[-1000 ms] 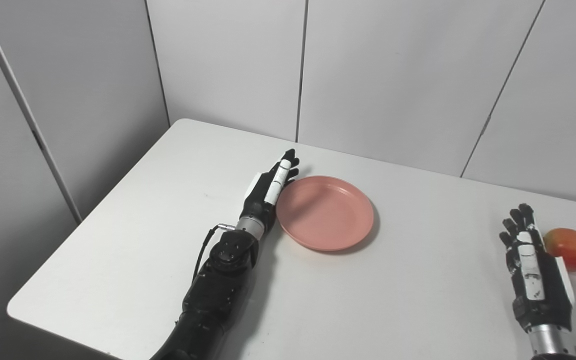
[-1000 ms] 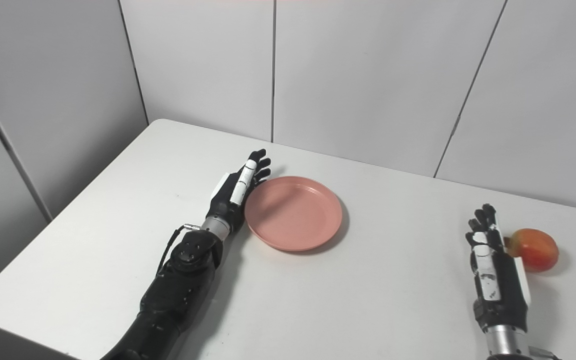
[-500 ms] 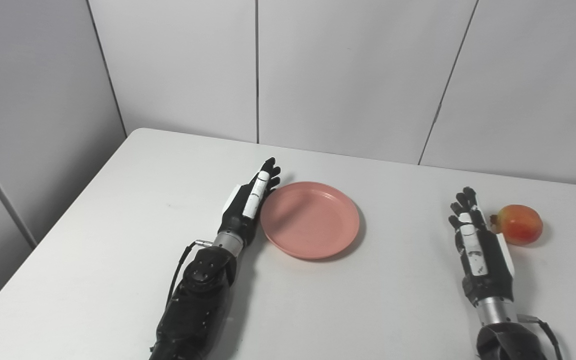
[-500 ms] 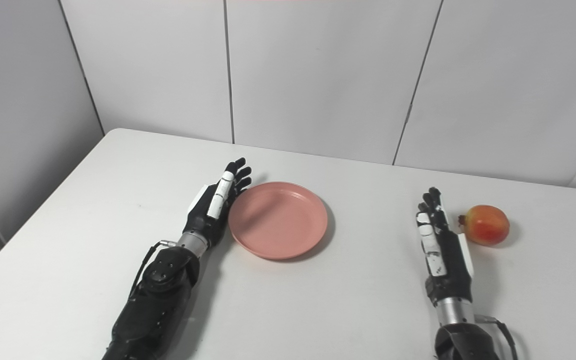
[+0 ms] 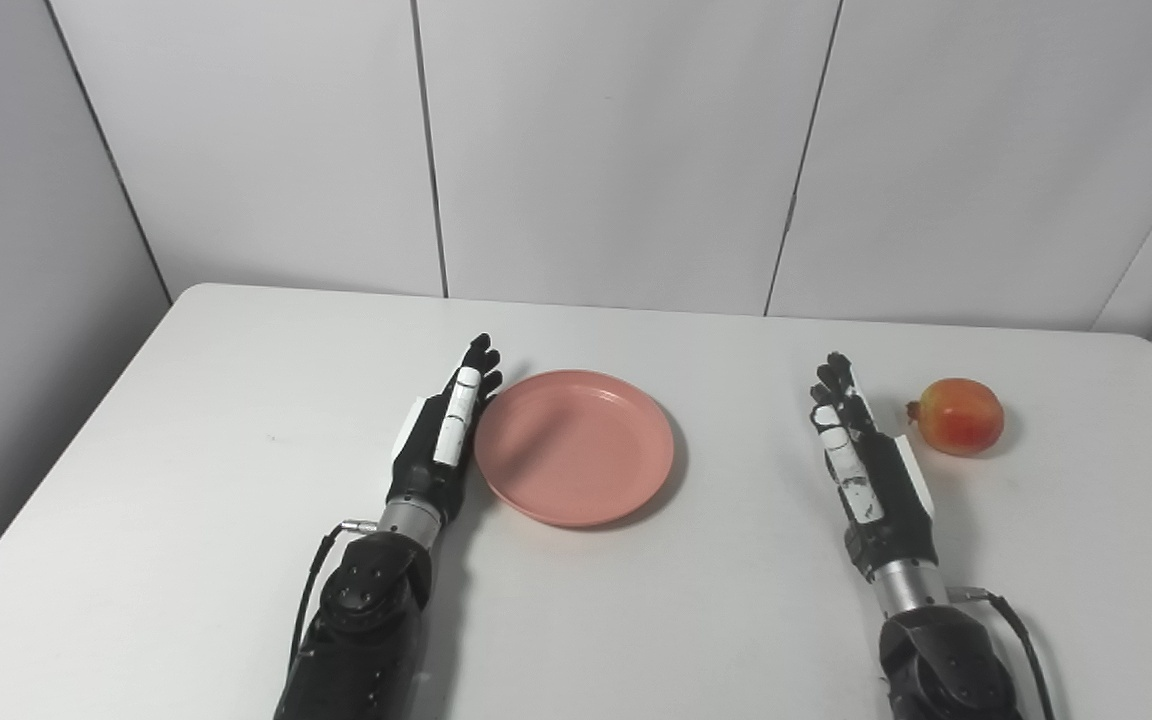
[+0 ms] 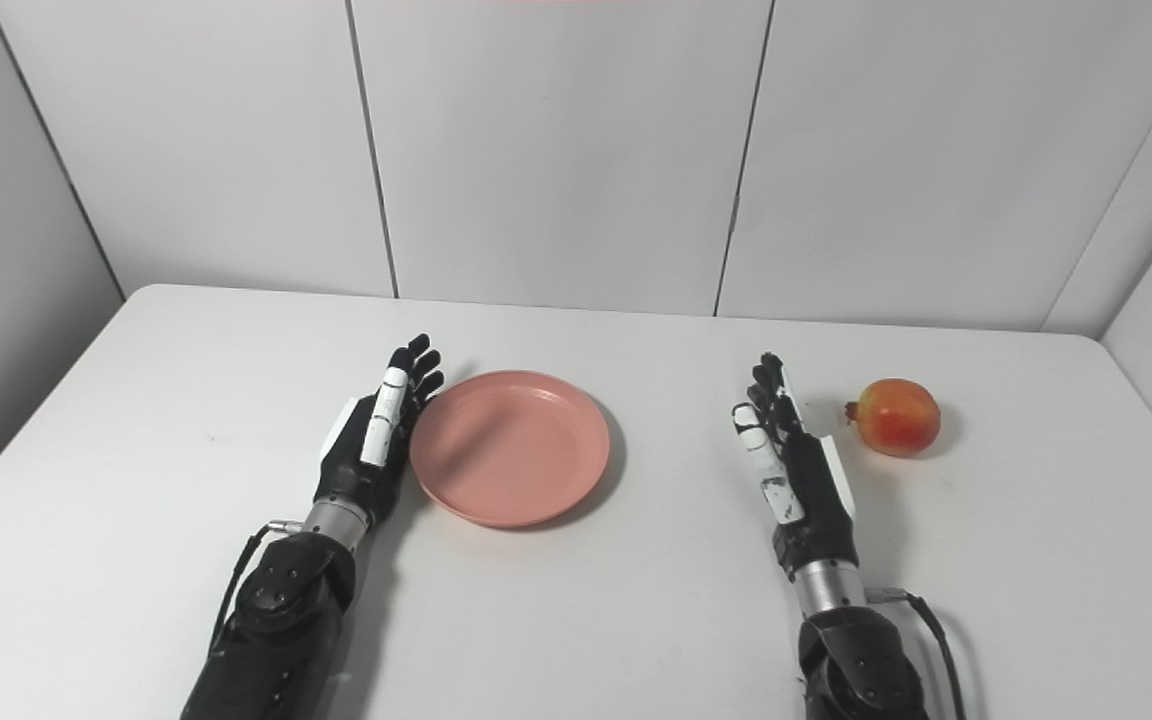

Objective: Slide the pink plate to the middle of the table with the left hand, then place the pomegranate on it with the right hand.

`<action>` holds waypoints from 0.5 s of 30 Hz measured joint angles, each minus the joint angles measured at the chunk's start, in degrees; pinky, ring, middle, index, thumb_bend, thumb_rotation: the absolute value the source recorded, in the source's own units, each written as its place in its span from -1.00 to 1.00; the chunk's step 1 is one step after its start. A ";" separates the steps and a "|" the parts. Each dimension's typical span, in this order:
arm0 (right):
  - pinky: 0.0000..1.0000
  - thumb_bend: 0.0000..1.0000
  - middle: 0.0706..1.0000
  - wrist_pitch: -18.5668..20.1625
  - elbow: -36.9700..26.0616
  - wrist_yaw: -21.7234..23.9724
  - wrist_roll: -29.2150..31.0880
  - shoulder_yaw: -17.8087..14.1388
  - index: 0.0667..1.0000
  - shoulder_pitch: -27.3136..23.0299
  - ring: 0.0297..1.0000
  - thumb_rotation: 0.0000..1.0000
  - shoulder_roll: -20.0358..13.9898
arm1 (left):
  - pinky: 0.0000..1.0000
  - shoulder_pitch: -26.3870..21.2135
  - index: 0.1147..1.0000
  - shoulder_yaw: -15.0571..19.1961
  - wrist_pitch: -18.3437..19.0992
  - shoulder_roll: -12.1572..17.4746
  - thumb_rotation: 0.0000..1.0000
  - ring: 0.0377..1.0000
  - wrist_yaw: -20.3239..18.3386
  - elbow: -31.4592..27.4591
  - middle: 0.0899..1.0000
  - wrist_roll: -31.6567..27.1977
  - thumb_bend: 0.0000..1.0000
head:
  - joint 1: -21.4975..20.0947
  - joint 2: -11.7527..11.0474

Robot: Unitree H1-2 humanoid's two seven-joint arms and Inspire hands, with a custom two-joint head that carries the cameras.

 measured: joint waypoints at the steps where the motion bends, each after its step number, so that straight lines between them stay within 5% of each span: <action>1: 1.00 0.42 1.00 0.00 0.00 -0.28 -0.13 0.02 1.00 0.00 1.00 0.71 0.07 | 0.94 0.05 0.98 0.02 0.00 -0.10 1.00 0.97 0.00 -0.08 0.98 -0.03 0.20 | -0.01 0.00; 15: 1.00 0.38 1.00 -0.01 0.10 -1.08 -0.30 1.17 1.00 -0.05 1.00 0.66 1.40 | 0.95 1.49 1.00 -0.46 -0.13 -2.04 1.00 0.98 -0.26 -1.78 1.00 -0.10 0.20 | -5.19 0.44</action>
